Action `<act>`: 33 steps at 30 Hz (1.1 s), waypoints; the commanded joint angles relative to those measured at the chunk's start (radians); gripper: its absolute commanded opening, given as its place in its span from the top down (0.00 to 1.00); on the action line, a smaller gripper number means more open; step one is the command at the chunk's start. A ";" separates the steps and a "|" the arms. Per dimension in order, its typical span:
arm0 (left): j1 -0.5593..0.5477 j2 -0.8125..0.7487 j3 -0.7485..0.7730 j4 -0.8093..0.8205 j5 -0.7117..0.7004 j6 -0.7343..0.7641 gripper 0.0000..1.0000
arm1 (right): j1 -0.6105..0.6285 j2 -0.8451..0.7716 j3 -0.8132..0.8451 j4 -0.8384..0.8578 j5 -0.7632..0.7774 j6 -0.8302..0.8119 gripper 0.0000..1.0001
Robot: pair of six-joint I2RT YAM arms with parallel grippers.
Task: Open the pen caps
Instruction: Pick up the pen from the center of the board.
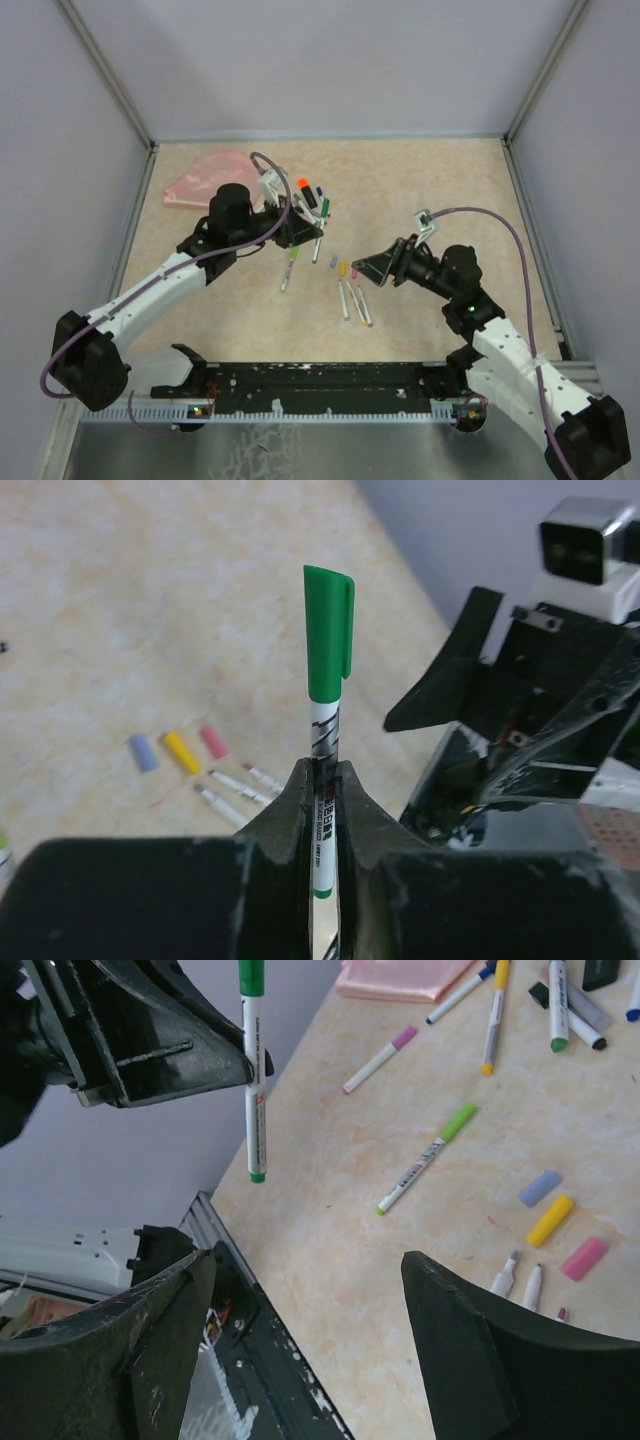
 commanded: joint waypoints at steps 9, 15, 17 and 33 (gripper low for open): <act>-0.097 0.016 -0.138 0.612 0.042 -0.378 1.00 | 0.086 0.072 0.160 0.089 0.021 0.031 0.24; -0.154 0.055 -0.139 0.668 0.024 -0.398 1.00 | 0.125 0.121 0.185 0.088 0.051 0.050 0.26; -0.163 0.064 -0.135 0.673 0.025 -0.400 1.00 | 0.135 0.126 0.187 0.088 0.064 0.051 0.28; -0.173 0.076 -0.131 0.671 0.015 -0.397 1.00 | 0.153 0.161 0.202 0.100 0.049 0.057 0.62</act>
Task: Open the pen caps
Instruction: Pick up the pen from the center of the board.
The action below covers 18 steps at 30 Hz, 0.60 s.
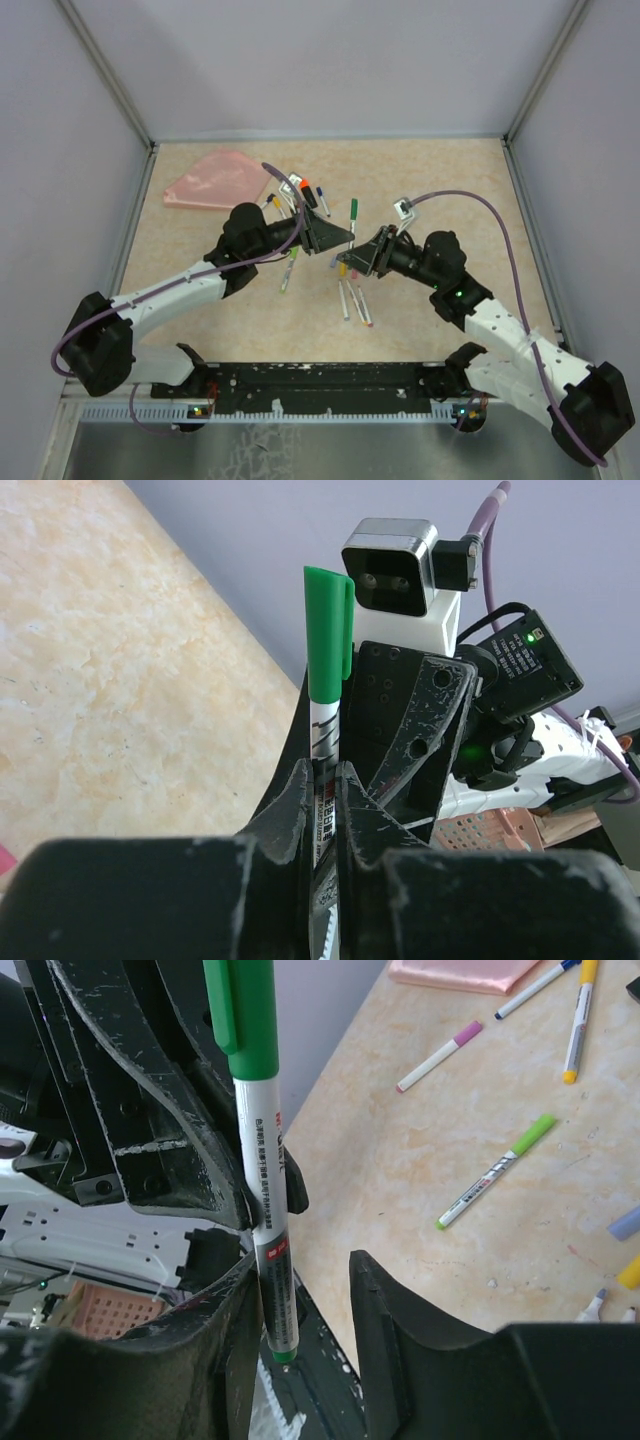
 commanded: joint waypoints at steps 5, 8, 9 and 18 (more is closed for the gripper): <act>-0.006 0.002 0.009 0.039 -0.012 0.005 1.00 | 0.008 0.003 0.051 0.064 -0.006 -0.004 0.86; -0.006 -0.007 0.018 0.016 -0.022 0.019 0.90 | 0.007 0.007 0.052 0.071 -0.019 -0.004 1.00; -0.006 -0.013 0.020 0.009 -0.032 0.028 0.87 | 0.007 0.007 0.050 0.073 -0.022 -0.004 1.00; 0.066 -0.121 0.022 -0.073 -0.117 0.058 0.31 | 0.007 0.009 0.048 0.088 -0.095 -0.018 1.00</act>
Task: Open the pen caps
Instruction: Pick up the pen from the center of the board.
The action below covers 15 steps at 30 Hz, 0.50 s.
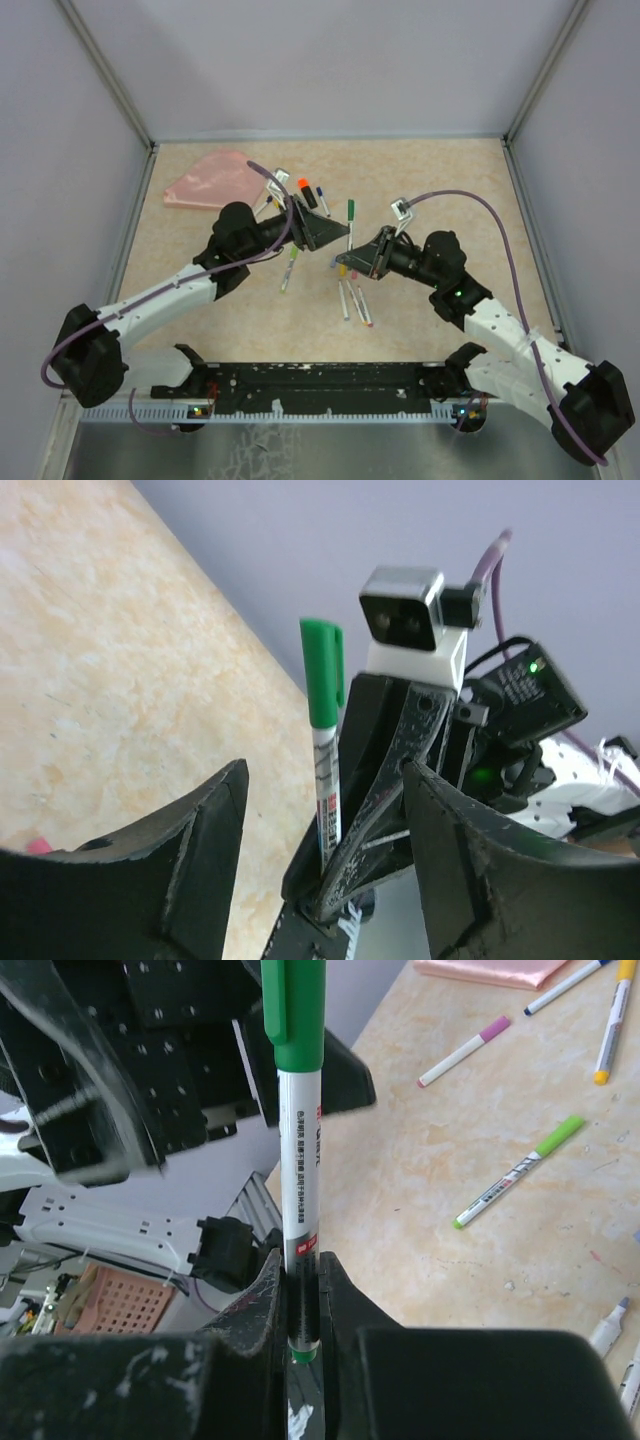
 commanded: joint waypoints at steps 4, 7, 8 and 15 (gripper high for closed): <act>0.118 -0.089 0.037 -0.016 0.013 -0.019 0.18 | 0.004 0.028 0.053 0.091 -0.140 -0.022 1.00; 0.164 -0.068 0.077 -0.023 0.104 -0.034 0.16 | 0.004 0.039 0.059 0.100 -0.168 -0.020 1.00; 0.169 -0.058 0.093 -0.031 0.128 -0.035 0.16 | 0.004 0.038 0.058 0.103 -0.173 -0.020 1.00; 0.175 0.020 0.164 -0.075 0.232 -0.067 0.17 | 0.004 0.035 0.056 0.111 -0.189 -0.019 1.00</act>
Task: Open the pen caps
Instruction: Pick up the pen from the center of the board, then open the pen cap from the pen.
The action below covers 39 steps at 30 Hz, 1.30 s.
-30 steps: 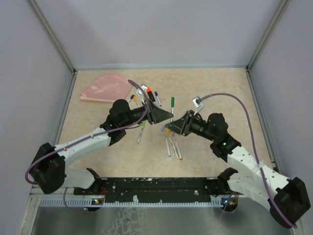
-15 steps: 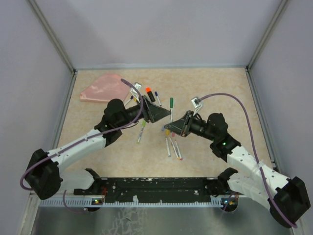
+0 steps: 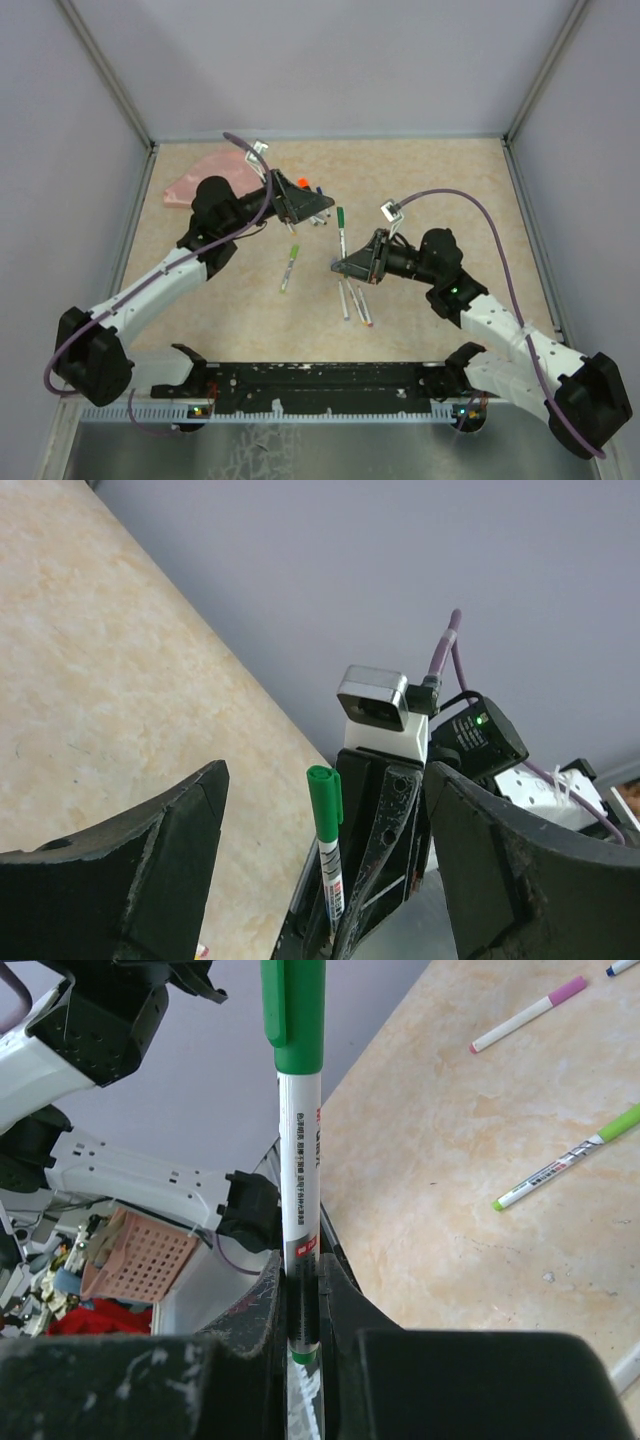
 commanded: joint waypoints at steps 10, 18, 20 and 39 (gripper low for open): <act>-0.017 0.084 0.038 0.035 0.151 -0.087 0.23 | 0.006 0.002 0.054 0.071 -0.036 -0.011 1.00; -0.048 0.125 0.050 0.048 0.166 -0.091 0.37 | 0.006 0.018 0.060 0.068 -0.040 -0.014 1.00; -0.050 0.136 0.051 0.067 0.177 -0.099 0.49 | 0.006 0.020 0.062 0.064 -0.040 -0.016 1.00; -0.077 0.114 -0.034 0.172 0.141 -0.106 1.00 | 0.006 -0.048 0.092 0.003 0.131 0.001 0.56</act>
